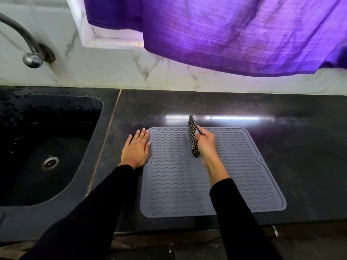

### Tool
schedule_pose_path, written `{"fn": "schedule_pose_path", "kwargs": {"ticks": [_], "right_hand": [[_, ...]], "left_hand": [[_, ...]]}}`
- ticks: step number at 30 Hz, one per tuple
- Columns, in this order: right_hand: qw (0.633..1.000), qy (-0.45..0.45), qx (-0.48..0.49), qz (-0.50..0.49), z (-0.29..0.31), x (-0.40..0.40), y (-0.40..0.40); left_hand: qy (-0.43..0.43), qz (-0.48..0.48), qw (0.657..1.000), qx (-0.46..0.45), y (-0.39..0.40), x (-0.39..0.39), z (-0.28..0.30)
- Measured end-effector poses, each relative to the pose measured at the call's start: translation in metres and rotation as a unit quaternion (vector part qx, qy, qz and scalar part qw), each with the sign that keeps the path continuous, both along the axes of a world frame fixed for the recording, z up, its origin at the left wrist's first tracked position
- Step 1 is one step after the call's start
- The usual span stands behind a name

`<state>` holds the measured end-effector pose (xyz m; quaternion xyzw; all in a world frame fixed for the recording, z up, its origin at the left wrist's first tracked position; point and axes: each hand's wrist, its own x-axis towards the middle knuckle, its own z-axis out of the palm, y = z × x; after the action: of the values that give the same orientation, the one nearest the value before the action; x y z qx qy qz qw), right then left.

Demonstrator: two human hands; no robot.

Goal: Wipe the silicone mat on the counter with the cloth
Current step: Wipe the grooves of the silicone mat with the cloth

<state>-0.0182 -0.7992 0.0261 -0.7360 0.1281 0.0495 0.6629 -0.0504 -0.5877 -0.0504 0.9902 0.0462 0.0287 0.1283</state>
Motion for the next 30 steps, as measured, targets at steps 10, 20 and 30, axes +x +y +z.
{"fn": "schedule_pose_path", "kwargs": {"ticks": [10, 20, 30], "right_hand": [[0.782, -0.136, -0.563, 0.231, -0.045, -0.015, 0.030], [0.989, 0.055, 0.096, -0.100, -0.010, 0.013, -0.010], [0.774, -0.137, -0.578, 0.220, -0.031, -0.025, 0.034]], "left_hand": [[-0.018, 0.005, 1.000, 0.013, -0.002, -0.001, -0.001], [-0.051, 0.004, 0.999, -0.007, -0.002, -0.002, -0.003], [-0.058, 0.010, 0.998, -0.012, -0.002, -0.001, -0.006]]}}
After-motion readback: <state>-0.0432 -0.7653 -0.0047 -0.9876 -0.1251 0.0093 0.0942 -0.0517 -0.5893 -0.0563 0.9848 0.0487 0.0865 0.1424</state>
